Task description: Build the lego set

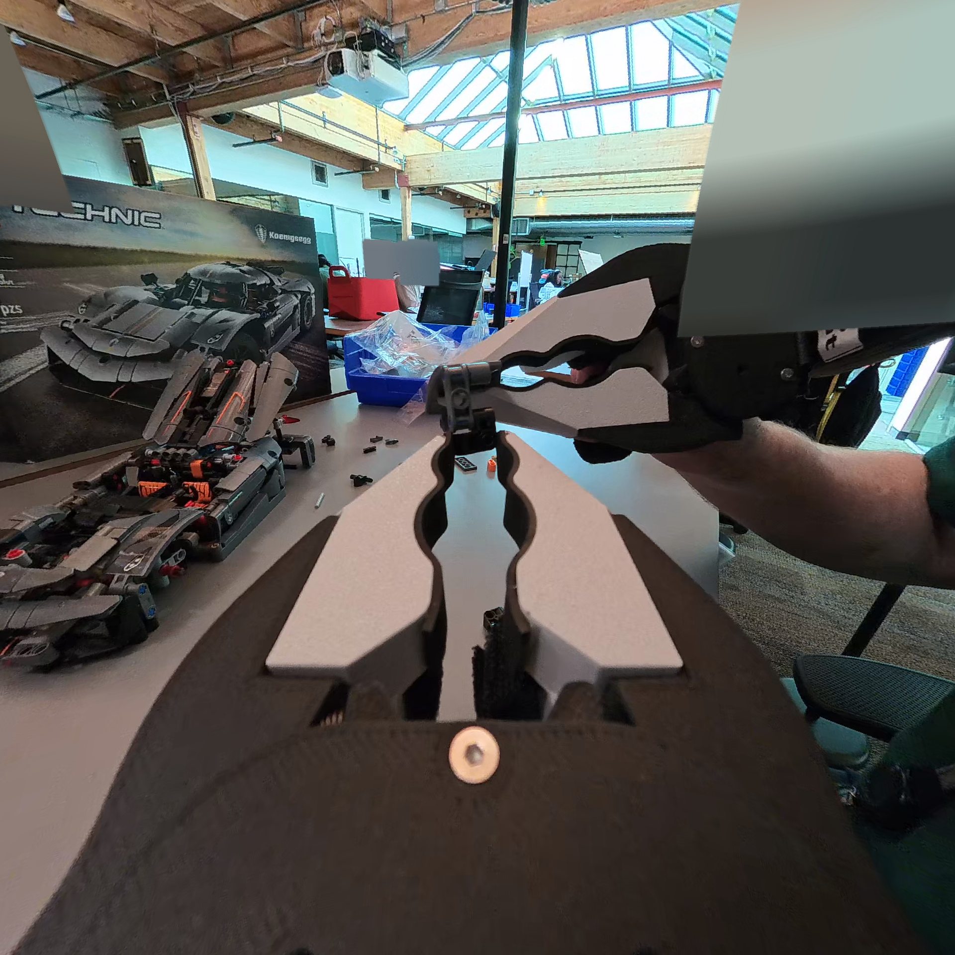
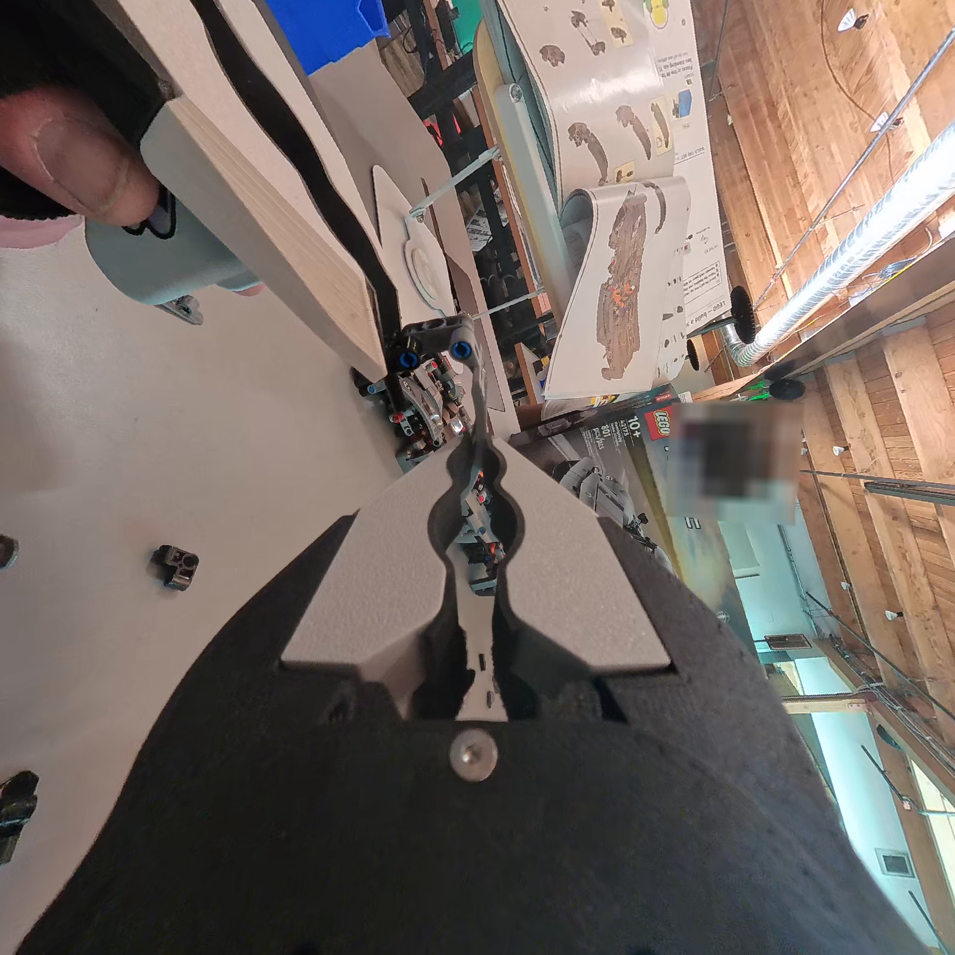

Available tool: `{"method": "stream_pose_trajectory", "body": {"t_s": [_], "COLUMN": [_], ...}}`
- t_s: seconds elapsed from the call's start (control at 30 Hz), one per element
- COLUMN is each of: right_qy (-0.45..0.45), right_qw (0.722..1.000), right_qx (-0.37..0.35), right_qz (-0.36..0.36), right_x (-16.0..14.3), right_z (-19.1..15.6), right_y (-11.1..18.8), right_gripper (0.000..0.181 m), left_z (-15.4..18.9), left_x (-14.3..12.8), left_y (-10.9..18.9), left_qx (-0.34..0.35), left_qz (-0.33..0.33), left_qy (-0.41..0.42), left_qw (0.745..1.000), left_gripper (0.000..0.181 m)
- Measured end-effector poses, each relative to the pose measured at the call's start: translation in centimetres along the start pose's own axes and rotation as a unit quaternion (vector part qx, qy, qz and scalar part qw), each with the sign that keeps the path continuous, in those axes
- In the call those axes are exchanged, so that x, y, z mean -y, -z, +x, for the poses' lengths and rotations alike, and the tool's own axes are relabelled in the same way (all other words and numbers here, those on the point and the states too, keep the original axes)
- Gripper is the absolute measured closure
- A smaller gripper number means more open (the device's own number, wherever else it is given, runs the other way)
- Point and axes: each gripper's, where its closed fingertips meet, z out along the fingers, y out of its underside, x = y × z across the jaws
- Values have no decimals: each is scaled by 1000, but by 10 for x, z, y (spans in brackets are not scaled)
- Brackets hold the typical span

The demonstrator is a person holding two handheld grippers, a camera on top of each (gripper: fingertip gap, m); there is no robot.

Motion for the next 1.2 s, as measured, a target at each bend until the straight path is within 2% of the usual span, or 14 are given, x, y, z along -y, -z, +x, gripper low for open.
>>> {"method": "stream_pose_trajectory", "body": {"t_s": [1.1,1.2], "right_qy": [3,9], "right_qw": [1000,1000], "right_qx": [-1,-12], "right_qz": [5,27], "right_x": [0,5], "right_z": [-1,3], "right_y": [1,4], "right_gripper": [179,179], "left_z": [0,0], "left_x": [-1,3], "left_y": [-1,0], "left_qx": [6,23], "left_qz": [-6,-1], "left_qy": [-14,-45], "left_qw": [1000,999], "left_gripper": [168,168]}}
